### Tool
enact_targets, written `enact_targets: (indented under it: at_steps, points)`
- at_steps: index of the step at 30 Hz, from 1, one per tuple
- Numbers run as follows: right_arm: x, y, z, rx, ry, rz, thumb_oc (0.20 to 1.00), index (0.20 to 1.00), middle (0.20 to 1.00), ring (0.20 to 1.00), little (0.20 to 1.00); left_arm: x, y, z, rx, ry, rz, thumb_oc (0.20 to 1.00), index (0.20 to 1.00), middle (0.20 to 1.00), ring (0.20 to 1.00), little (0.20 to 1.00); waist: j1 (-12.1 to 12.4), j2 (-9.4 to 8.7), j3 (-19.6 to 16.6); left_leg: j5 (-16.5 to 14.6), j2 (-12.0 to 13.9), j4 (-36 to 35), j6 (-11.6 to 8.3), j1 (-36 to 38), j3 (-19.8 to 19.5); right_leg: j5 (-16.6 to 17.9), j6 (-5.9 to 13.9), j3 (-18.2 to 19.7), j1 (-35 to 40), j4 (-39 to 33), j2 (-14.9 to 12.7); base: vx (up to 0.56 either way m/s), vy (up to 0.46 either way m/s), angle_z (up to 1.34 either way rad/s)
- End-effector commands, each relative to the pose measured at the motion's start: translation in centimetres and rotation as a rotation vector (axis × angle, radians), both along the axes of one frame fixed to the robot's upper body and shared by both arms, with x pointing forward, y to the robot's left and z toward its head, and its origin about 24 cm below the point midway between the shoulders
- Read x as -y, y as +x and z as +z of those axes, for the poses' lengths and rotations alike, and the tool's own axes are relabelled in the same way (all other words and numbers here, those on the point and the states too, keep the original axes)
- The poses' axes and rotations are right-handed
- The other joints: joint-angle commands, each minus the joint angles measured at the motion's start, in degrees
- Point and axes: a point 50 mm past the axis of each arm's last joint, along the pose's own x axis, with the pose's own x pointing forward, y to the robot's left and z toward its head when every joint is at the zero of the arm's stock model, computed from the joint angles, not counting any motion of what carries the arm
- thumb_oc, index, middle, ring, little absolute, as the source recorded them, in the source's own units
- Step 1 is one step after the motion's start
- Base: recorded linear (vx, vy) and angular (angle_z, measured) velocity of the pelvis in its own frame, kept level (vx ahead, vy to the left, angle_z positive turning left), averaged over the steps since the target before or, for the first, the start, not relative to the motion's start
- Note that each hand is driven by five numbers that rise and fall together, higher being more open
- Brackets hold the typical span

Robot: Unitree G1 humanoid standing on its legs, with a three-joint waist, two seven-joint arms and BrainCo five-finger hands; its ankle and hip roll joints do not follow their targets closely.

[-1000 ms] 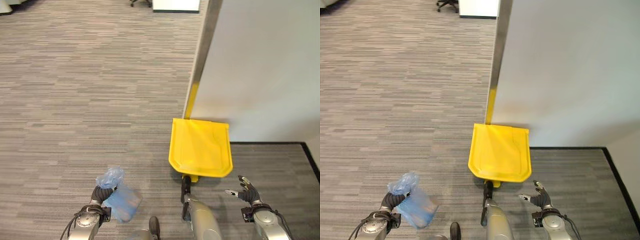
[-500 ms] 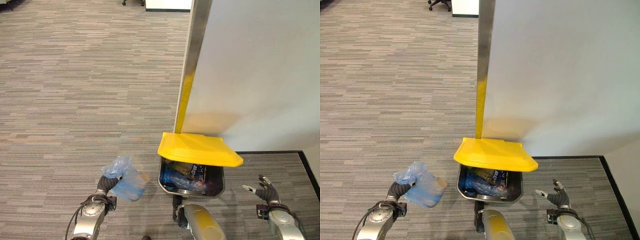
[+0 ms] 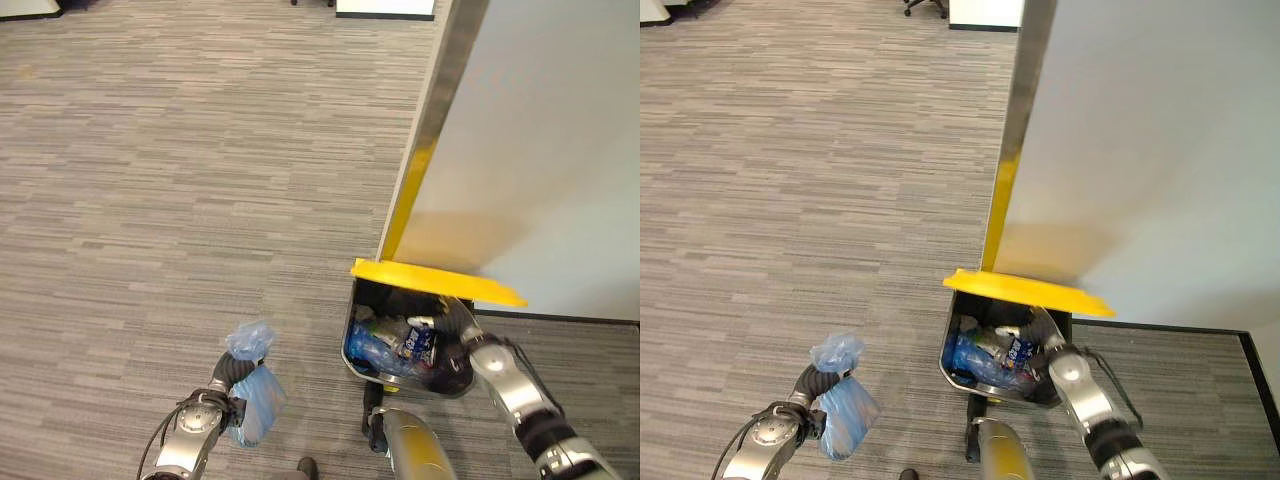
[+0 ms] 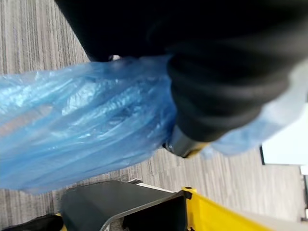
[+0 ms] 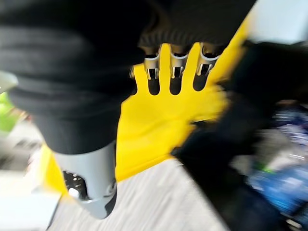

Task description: Gather garbage on tea table into small bin, then transfer packed bag to large trash can.

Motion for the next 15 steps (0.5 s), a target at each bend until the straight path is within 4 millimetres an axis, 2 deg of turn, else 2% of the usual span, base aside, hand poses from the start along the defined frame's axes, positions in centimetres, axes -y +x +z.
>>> enact_targets:
  at_steps: [1, 4, 8, 9, 11, 15]
  points:
    - [-1.7, 2.0, 3.8, 0.175, 0.026, 0.046, 1.000, 1.000, 1.000, 1.000, 1.000, 1.6, 3.8, 5.7, 0.299, -0.015, -0.139, 0.200, 0.200, 0.200, 0.200, 0.200, 0.8, -2.39, 2.5, -7.7, -5.7, 0.1, 3.02, 6.1, -1.3, 11.6, 8.12, 4.4, -1.6, -11.9, -3.0, -0.07, -0.038, 0.02]
    - [-2.1, 3.2, 5.3, 0.213, 0.003, 0.069, 1.000, 1.000, 1.000, 1.000, 1.000, 3.6, 4.8, 6.8, 0.345, -0.033, -0.233, 0.200, 0.200, 0.200, 0.200, 0.200, 0.9, -2.59, 3.2, -7.9, -5.8, 0.4, 3.05, 5.7, -1.0, 11.6, 8.17, 4.5, -2.2, -11.4, -3.0, -0.05, -0.031, 0.03]
    - [-2.0, 4.0, 5.9, 0.211, -0.028, 0.070, 1.000, 1.000, 1.000, 1.000, 1.000, 5.9, 5.6, 7.9, 0.383, -0.037, -0.346, 0.200, 0.200, 0.200, 0.200, 0.200, 0.5, -2.80, 3.5, -8.1, -5.8, 0.5, 3.10, 5.8, -0.7, 11.8, 8.24, 4.7, -2.7, -11.1, -3.0, -0.02, -0.015, -0.02]
    - [-1.4, 4.5, 6.0, 0.200, -0.042, 0.048, 1.000, 1.000, 1.000, 1.000, 1.000, 6.8, 6.0, 8.5, 0.406, -0.032, -0.394, 0.200, 0.200, 0.200, 0.200, 0.200, 0.3, -2.85, 3.5, -8.2, -5.8, 0.3, 3.17, 5.8, -0.6, 11.9, 8.32, 4.8, -3.0, -11.0, -2.9, -0.04, -0.023, -0.05]
    - [-0.2, 5.5, 7.2, 0.211, -0.077, 0.007, 1.000, 1.000, 1.000, 1.000, 1.000, 9.6, 7.5, 11.0, 0.504, -0.038, -0.501, 0.200, 0.200, 0.200, 0.200, 0.200, -0.8, -2.96, 3.9, -8.3, -5.9, 0.0, 3.20, 5.5, 0.0, 12.3, 8.59, 5.2, -4.1, -10.7, -2.7, -0.06, -0.007, -0.08]
    - [0.9, 6.5, 9.2, 0.254, -0.139, -0.017, 1.000, 1.000, 1.000, 1.000, 1.000, 12.2, 9.6, 13.8, 0.605, -0.010, -0.568, 0.200, 0.200, 0.200, 0.200, 0.200, -2.3, -3.24, 5.0, -8.4, -6.2, 0.2, 3.22, 4.9, 0.5, 12.7, 8.84, 5.7, -5.4, -10.4, -2.8, -0.05, -0.007, -0.13]
